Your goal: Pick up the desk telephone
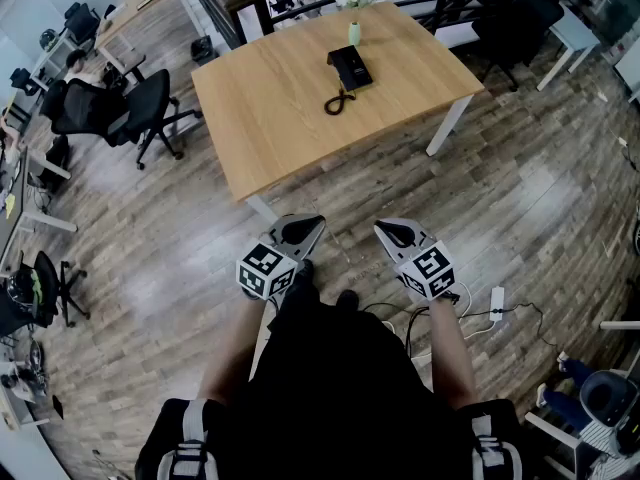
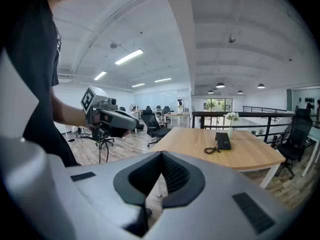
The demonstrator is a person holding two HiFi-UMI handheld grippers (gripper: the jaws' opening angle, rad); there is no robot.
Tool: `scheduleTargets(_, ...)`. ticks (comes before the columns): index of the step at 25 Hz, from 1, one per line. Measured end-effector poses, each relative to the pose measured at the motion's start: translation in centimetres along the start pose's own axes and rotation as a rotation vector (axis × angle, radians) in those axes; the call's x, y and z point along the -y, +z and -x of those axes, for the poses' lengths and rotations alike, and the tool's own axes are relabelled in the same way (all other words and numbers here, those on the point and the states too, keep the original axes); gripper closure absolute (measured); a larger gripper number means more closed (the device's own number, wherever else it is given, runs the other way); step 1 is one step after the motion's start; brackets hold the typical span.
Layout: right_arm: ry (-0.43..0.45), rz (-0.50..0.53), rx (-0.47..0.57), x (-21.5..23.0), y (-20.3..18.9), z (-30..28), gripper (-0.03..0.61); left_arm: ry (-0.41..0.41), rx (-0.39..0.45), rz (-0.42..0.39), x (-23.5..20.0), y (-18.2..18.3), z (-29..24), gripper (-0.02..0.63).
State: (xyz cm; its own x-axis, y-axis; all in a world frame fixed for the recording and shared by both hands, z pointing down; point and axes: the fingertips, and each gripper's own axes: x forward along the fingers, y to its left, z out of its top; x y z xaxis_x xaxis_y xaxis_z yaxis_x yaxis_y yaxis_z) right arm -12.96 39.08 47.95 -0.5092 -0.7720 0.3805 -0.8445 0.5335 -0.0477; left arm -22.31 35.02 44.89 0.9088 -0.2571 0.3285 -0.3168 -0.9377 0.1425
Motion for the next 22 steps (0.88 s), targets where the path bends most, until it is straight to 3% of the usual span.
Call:
scheduleTargets(9, 0.006, 0.002, -0.001, 0.0, -0.5, 0.0, 0.556, 0.009, -0.007, 0.010, 0.0, -0.6, -0.1, 0.592)
scheduleTargets(22, -0.015, -0.074, 0.038, 1.6, -0.5, 1.2, 0.555, 0.016, -0.005, 0.018, 0.5, -0.3, -1.0, 0.592)
